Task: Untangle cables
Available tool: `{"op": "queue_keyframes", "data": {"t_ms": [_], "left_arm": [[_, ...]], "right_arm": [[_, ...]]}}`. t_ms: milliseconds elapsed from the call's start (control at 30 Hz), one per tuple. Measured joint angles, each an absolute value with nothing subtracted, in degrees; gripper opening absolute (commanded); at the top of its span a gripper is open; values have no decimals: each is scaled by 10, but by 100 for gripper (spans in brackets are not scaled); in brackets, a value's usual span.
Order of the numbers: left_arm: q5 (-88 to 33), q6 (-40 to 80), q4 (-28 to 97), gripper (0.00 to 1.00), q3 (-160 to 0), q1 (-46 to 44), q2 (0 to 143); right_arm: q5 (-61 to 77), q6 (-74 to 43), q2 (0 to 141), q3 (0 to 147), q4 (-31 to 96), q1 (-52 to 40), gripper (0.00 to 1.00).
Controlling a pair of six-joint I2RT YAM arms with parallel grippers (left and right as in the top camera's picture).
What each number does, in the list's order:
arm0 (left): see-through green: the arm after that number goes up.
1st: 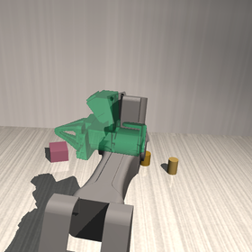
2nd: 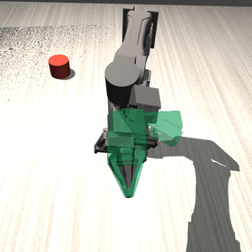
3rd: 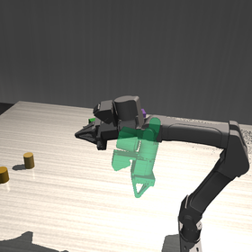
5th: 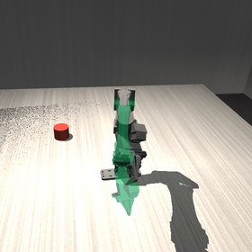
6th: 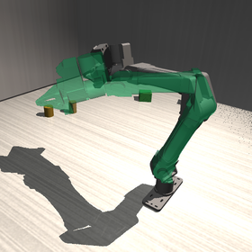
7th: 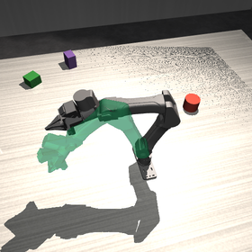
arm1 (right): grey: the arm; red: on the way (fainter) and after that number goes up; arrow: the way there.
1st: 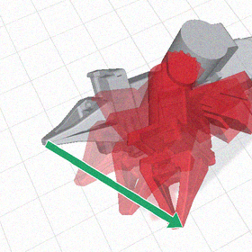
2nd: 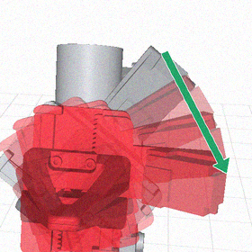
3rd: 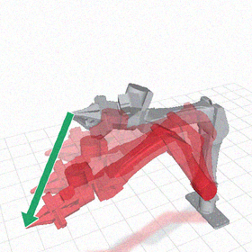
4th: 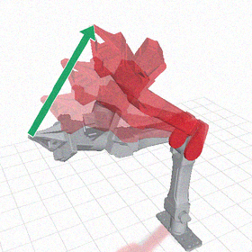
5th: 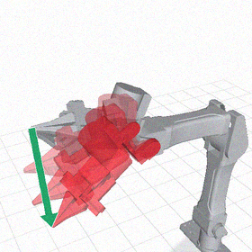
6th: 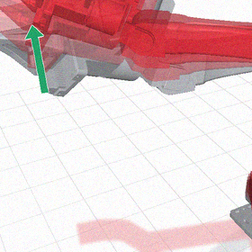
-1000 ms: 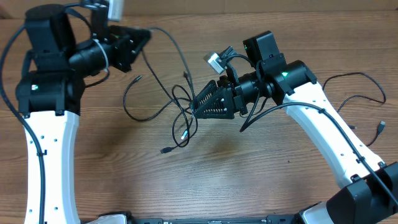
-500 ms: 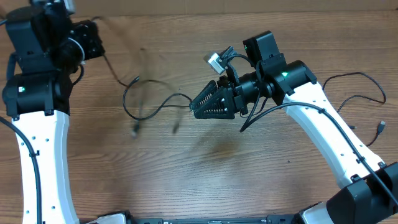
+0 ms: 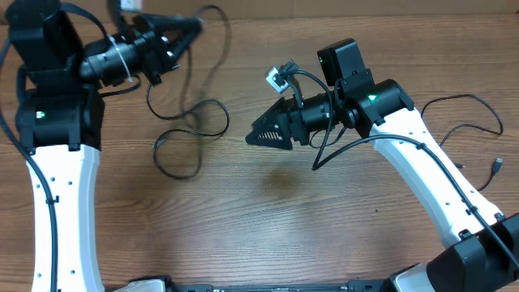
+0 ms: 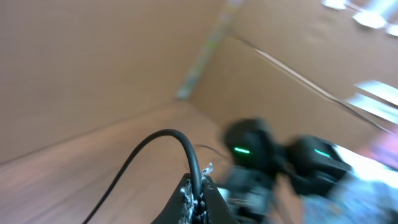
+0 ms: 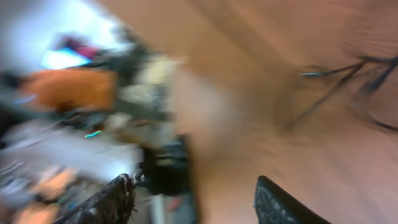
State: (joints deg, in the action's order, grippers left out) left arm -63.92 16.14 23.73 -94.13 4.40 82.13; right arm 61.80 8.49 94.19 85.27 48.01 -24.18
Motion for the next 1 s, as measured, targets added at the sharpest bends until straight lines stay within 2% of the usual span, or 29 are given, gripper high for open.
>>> {"op": "queue_keyframes", "data": {"t_ms": [67,300,567,767,1000], "left_arm": [[-692,164,226,4,-941,28,821],[-702,164,237,4,-941,5,821],[-580,152,329,4,-941,0,821],[-513,146,329,4,-941,-40,821],[-504,101,307,4,-941,-93,821]], "right_arm": [[512,45,942,853,479,-242,69],[380,6,942,853,476,-242,70],[349,-7,941,853,472,-242,70],[338,-13,941,853,474,-242,71],[345,6,941,853,479,-242,80]]}}
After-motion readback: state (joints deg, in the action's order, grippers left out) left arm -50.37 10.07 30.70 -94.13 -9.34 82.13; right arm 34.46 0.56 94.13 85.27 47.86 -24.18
